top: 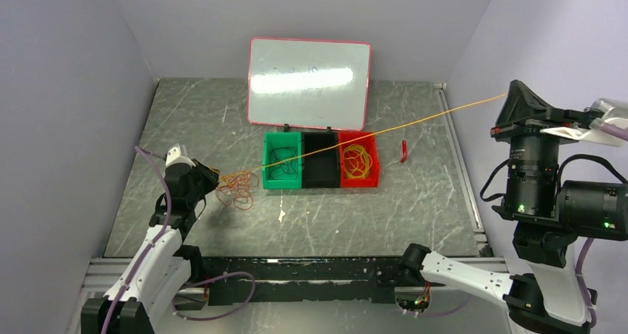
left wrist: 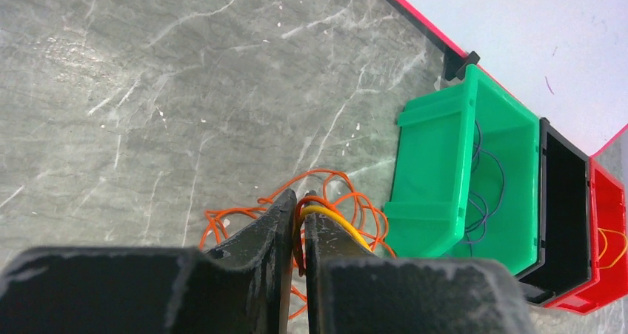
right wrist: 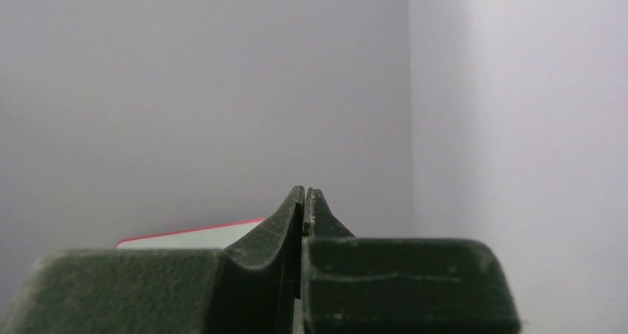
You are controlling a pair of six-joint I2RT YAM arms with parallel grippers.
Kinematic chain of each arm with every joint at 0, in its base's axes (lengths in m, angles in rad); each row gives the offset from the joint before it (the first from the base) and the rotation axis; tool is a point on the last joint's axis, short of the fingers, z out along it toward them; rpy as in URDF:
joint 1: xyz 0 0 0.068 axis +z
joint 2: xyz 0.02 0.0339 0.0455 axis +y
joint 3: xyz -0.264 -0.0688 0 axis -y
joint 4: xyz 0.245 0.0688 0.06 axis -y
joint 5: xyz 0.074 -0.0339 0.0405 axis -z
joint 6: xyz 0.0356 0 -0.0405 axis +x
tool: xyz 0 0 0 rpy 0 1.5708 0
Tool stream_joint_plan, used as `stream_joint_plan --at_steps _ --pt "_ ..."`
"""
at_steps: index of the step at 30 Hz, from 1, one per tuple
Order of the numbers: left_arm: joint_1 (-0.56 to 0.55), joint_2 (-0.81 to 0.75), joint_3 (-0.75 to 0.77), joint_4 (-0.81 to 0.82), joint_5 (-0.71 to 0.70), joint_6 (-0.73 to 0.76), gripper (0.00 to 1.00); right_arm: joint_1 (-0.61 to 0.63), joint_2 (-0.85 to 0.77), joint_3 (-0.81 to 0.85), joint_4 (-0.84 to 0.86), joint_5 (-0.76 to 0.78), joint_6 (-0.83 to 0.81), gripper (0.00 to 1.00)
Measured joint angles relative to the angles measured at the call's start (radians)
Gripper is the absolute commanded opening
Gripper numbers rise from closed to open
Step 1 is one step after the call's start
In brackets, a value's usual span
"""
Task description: Untangle the cables
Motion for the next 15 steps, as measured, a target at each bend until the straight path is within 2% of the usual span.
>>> stream_joint_plan --at_steps 3,7,15 --pt "0.004 0.004 0.006 -0.006 -0.002 0.003 0.07 0.000 -0.008 0.000 0.029 0.024 -0.040 0.00" --pt "0.006 0.004 0.010 -0.006 -0.001 0.003 0.07 0.001 -0.016 0.000 0.013 0.023 -0.039 0.00" --pt "0.015 -0.010 0.039 -0.035 -0.002 0.014 0.07 0.026 0.000 0.026 -0.201 -0.137 0.139 0.00"
